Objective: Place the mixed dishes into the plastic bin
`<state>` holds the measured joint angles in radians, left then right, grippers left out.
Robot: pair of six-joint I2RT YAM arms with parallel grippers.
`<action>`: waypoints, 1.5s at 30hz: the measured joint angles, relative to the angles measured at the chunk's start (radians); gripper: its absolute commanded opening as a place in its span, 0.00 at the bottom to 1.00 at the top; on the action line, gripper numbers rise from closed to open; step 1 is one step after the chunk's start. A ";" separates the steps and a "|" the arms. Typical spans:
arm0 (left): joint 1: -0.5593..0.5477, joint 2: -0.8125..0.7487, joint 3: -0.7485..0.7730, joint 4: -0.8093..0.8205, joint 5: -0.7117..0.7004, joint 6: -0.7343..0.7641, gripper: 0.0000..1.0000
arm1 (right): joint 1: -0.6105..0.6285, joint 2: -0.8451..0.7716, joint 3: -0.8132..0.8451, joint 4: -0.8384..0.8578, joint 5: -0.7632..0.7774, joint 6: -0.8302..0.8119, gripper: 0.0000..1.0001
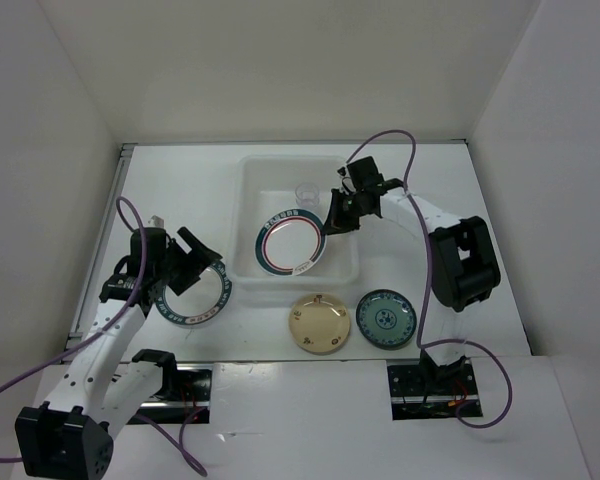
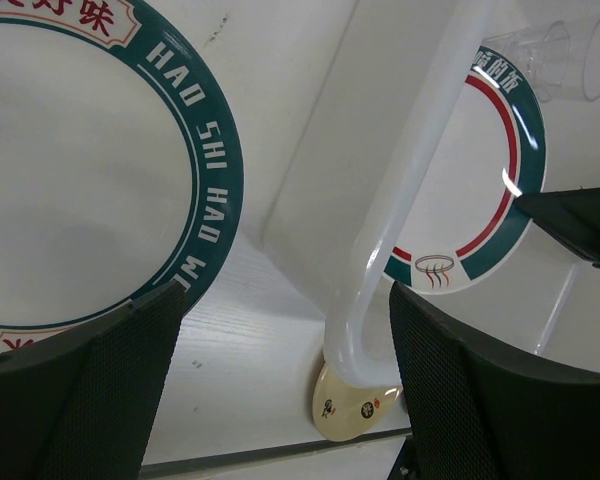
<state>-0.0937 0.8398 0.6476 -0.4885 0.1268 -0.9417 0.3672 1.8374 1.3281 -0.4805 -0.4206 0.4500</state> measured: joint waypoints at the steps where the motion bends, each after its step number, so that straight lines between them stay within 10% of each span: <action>1: 0.000 0.000 0.000 0.000 0.000 0.000 0.90 | 0.000 0.004 0.010 -0.011 0.006 -0.003 0.06; 8: 0.000 0.000 -0.002 0.000 -0.001 0.000 0.91 | 0.000 0.015 0.050 -0.036 0.043 -0.026 0.38; 18: -0.001 0.026 -0.004 -0.005 -0.093 0.033 0.93 | 0.002 -0.001 0.146 -0.129 0.107 -0.064 0.53; 32: 0.123 0.432 0.385 -0.083 -0.487 0.351 0.95 | 0.002 -0.394 0.153 -0.185 0.140 -0.097 0.61; 45: 0.210 0.561 0.332 -0.051 -0.341 0.527 0.99 | 0.002 -0.523 -0.053 -0.202 0.185 -0.097 0.62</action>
<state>0.1162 1.4010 0.9794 -0.5396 -0.2142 -0.4145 0.3687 1.3148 1.2755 -0.6823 -0.2356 0.3534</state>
